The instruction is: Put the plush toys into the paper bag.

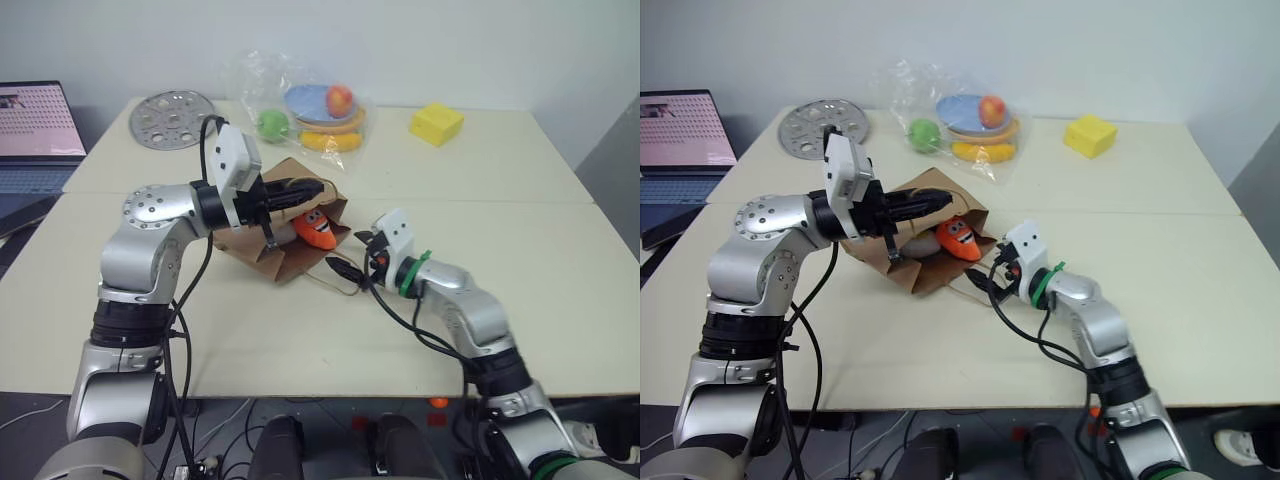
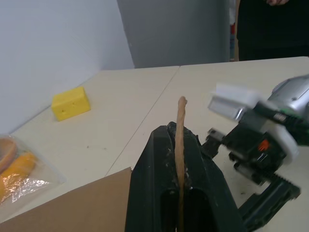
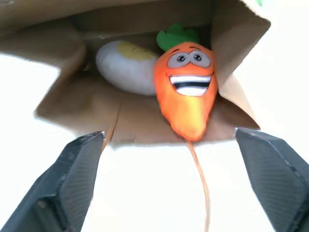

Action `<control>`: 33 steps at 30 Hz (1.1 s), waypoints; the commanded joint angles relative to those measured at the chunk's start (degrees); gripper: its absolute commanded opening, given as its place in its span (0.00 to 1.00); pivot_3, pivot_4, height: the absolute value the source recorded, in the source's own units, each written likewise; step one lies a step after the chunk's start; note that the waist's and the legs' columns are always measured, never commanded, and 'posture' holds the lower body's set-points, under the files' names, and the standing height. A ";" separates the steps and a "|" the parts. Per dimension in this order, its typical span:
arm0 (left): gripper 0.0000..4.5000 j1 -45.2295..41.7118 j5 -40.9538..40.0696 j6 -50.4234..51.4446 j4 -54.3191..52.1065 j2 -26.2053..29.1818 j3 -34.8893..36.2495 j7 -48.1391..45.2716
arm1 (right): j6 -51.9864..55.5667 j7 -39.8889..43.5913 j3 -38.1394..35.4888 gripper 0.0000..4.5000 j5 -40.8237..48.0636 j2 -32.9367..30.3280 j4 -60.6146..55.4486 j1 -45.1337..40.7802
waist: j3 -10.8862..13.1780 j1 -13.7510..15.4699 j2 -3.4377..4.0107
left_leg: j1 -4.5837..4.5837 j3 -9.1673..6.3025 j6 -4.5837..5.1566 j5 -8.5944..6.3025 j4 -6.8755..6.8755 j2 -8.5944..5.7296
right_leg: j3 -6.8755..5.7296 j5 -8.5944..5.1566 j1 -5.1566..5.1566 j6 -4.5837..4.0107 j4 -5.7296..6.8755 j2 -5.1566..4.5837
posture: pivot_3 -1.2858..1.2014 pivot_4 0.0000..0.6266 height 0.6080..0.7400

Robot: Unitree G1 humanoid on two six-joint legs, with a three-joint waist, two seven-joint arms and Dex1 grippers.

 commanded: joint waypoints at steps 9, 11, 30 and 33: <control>0.00 -0.93 -0.23 -1.06 -1.45 -0.31 0.00 0.77 | 0.17 0.30 12.93 0.99 -5.98 -0.11 2.62 -2.24 | 0.00 -0.15 0.00 | 0.03 0.00 0.01 0.01 0.04 0.00 | 0.05 0.00 -0.01 0.00 0.00 0.06 | 0.52 0.24 1.00; 0.00 -0.55 -0.21 -1.02 -1.97 -0.18 -0.08 0.76 | -0.70 -0.64 13.07 0.99 -7.24 0.97 4.92 -3.23 | 0.00 -0.13 0.00 | 0.00 0.05 0.01 0.01 0.06 -0.02 | 0.06 0.00 -0.01 0.00 -0.03 0.02 | 0.52 0.24 1.00; 0.00 -0.15 -0.24 -0.05 -3.58 0.05 0.91 3.69 | -3.90 -1.94 6.18 0.00 -7.09 0.84 1.26 -0.67 | 0.00 0.09 -0.01 | -0.03 0.02 0.00 0.00 0.04 -0.02 | 0.03 0.00 -0.02 0.00 -0.03 0.01 | 0.52 0.24 1.00; 0.00 -3.26 1.25 -1.73 -0.67 -2.60 -0.03 6.43 | -1.51 -3.43 -1.08 0.00 -2.43 0.90 -8.27 0.21 | 0.01 0.27 -0.03 | -0.03 0.04 0.00 0.00 0.04 -0.03 | 0.04 0.00 -0.01 0.00 -0.04 0.00 | 0.52 0.24 1.00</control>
